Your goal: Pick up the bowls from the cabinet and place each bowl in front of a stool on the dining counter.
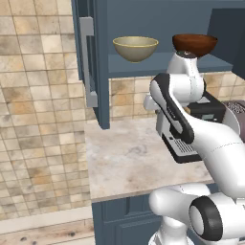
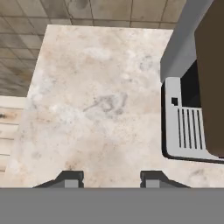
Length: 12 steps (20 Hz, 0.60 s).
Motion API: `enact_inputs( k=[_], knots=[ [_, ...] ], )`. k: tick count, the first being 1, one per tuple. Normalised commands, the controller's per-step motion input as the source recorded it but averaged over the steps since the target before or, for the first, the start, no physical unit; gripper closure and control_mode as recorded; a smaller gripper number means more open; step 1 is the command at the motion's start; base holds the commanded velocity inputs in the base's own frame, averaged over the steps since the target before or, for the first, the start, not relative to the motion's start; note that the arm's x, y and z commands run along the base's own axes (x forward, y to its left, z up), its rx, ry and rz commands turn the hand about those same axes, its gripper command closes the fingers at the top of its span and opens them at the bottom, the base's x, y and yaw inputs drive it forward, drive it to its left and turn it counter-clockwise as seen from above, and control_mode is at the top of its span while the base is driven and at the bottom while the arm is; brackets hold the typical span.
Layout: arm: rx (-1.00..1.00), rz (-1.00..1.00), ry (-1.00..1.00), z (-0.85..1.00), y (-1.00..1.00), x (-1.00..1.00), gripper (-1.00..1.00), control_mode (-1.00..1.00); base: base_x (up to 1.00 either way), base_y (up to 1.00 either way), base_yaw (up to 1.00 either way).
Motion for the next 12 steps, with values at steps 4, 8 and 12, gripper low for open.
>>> enact_inputs(
  k=[4, 8, 12],
  knots=[
    [0.00, -0.03, 0.01, 0.00, -0.13, -0.16, -1.00, -1.00, 0.00, 0.00, 0.00],
    [0.00, -0.17, 0.00, 0.01, -0.51, -0.70, -1.00, -1.00, 0.00, 0.00, 0.00],
    [0.09, -0.38, 0.00, 0.17, -0.60, -0.98, -1.00, -1.00, 0.00, 0.00, 0.00]
  ],
)
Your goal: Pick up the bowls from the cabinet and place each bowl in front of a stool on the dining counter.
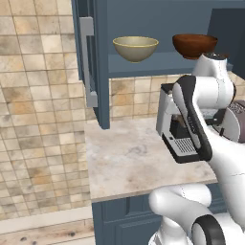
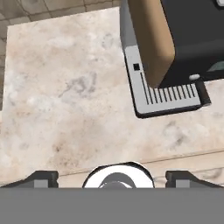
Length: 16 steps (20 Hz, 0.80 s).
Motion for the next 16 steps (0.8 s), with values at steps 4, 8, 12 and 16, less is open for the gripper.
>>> enact_inputs(
  k=[4, 8, 12, 16],
  knots=[
    [0.15, -0.55, 0.00, 0.28, -0.44, -0.84, -1.00, -1.00, 0.00, 0.00, 0.00],
    [0.19, -0.61, -0.02, 0.36, -0.33, -0.67, -1.00, -1.00, 0.00, 0.00, 0.00],
    [0.17, -0.61, -0.01, 0.48, -0.28, -0.48, -1.00, -1.00, 0.00, 0.00, 0.00],
    [0.15, -0.57, 0.00, 0.59, -0.22, -0.37, -1.00, -1.00, 0.00, 0.00, 0.00]
  ],
)
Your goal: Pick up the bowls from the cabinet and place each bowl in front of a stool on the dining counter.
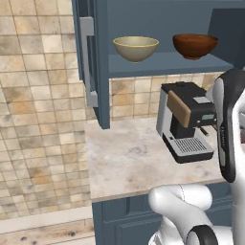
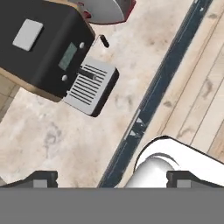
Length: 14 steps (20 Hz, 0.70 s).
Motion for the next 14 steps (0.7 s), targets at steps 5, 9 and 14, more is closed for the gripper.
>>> enact_inputs(
  k=[5, 9, 14],
  knots=[
    [0.14, -0.45, -0.04, 0.63, -0.14, -0.24, -1.00, -1.00, 0.00, 0.00, 0.00],
    [0.14, -0.31, -0.07, 0.58, -0.20, -0.19, -1.00, -1.00, 0.00, 0.00, 0.00],
    [0.14, -0.19, -0.18, 0.52, -0.06, -0.03, -1.00, -1.00, 0.00, 0.00, 0.00]
  ],
)
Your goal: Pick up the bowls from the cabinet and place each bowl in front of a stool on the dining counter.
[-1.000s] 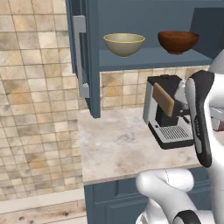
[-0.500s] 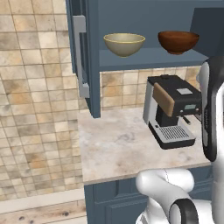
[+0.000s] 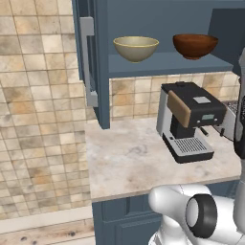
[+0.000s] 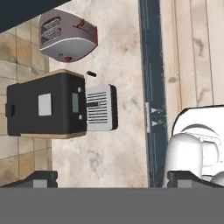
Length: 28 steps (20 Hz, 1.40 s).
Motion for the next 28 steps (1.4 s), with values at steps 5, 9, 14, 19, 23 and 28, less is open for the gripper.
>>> enact_inputs(
  k=[5, 9, 14, 19, 23, 28],
  knots=[
    [0.08, -0.02, -0.17, 0.26, -0.05, 0.01, -1.00, -1.00, 0.00, 0.00, 0.00],
    [0.04, 0.00, -0.14, 0.13, -0.06, 0.19, -1.00, -1.00, 0.00, 0.00, 0.00],
    [0.01, 0.00, -0.08, 0.00, -0.11, 0.34, -1.00, -1.00, 0.00, 0.00, 0.00],
    [0.00, 0.00, -0.07, 0.00, -0.10, 0.41, -1.00, -1.00, 0.00, 0.00, 0.00],
    [0.00, 0.00, -0.12, 0.00, -0.11, 0.49, -1.00, -1.00, 0.00, 0.00, 0.00],
    [0.00, 0.00, -0.15, 0.00, -0.05, 0.47, -1.00, -1.00, 0.00, 0.00, 0.00]
  ],
)
